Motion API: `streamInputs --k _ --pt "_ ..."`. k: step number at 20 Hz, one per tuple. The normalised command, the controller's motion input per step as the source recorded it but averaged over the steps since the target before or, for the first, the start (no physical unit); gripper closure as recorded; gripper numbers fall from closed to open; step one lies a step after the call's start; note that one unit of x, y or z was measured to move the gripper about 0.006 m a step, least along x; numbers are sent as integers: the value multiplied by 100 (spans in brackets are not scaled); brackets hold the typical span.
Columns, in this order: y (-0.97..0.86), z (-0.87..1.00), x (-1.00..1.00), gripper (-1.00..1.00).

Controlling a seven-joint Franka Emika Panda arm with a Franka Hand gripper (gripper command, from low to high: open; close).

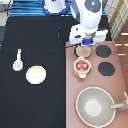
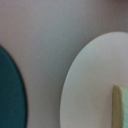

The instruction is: Take the lid off the pot, put the pot on the plate, and use the tool to push the pot to the front of the table.

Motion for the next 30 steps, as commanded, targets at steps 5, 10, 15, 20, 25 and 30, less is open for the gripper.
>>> streamInputs --k 5,10,15,20,25,30 --pt "-10 72 54 -100" --pt "-30 43 73 -100" --pt "-30 31 72 -100" --pt "-22 11 73 -100" --pt "-9 -2 83 -100" --pt "-4 -7 85 -100"
